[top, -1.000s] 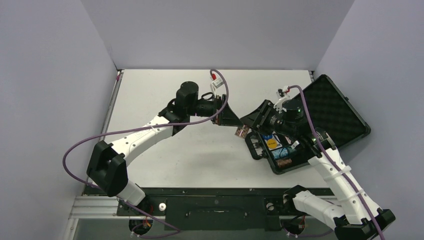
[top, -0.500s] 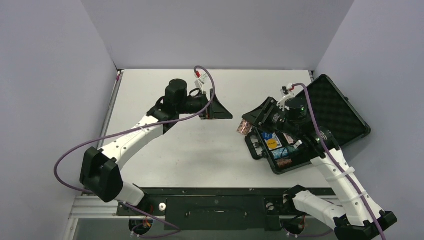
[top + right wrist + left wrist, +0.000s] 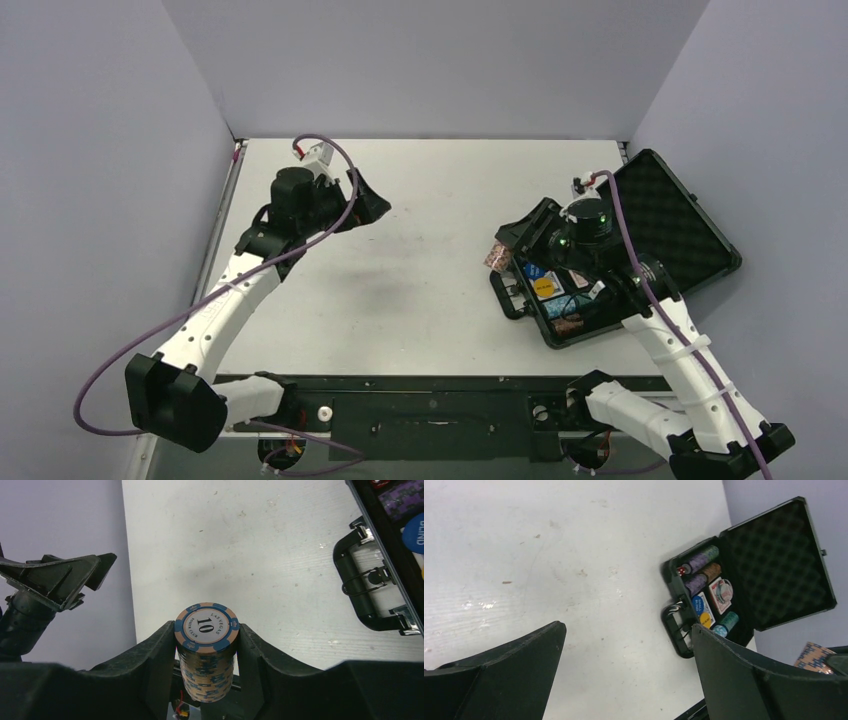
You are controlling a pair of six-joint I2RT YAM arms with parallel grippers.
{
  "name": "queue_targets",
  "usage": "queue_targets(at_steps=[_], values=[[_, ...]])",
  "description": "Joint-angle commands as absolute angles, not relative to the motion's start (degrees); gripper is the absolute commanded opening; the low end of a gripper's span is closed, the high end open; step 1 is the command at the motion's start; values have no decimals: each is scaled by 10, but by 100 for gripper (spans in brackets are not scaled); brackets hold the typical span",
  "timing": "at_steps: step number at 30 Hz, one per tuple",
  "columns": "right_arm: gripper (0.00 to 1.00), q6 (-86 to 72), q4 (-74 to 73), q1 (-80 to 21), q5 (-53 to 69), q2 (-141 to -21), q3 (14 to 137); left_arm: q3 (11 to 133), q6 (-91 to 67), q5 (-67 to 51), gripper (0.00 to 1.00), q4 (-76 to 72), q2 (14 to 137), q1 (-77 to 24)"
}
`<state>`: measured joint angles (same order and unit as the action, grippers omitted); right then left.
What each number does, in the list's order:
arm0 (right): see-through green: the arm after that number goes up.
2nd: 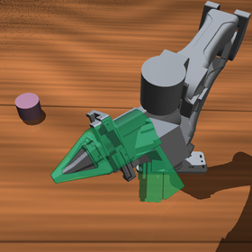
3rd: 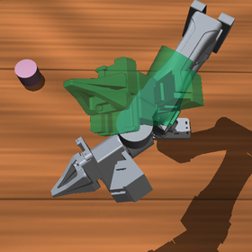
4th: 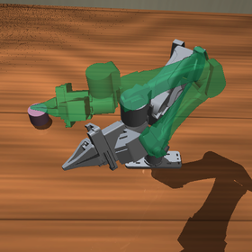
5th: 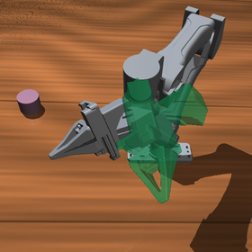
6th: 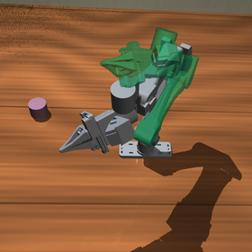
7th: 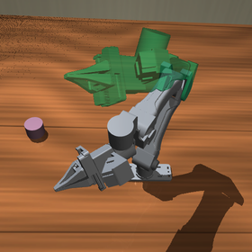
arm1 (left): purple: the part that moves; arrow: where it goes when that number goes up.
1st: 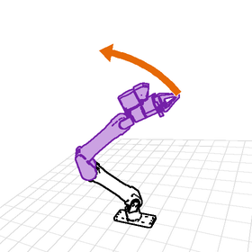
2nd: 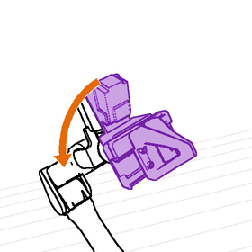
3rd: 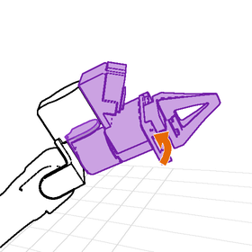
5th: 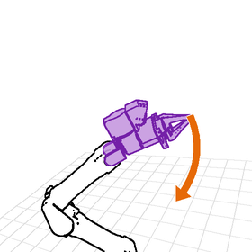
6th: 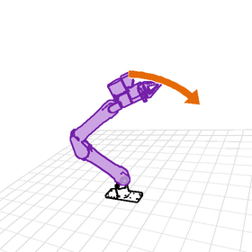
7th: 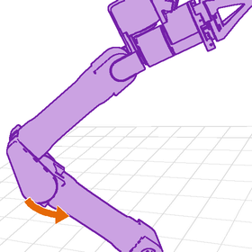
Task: Pack up texas hold em set
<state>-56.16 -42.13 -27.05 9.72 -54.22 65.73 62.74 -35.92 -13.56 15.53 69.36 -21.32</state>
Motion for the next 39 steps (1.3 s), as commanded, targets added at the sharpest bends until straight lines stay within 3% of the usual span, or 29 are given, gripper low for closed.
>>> queue_targets(at_steps=[1,14,24,39], values=[[0,-573,-420,-262,46,-519,666,624,-357,-105,96,181,690,-207],[0,-589,-523,-152,23,-496,610,570,-262,44,96,289,638,-246],[0,-548,-615,-76,-42,-491,608,567,-289,211,96,390,617,-288],[0,-502,-686,26,-155,-482,587,514,-279,241,96,413,561,-323]])
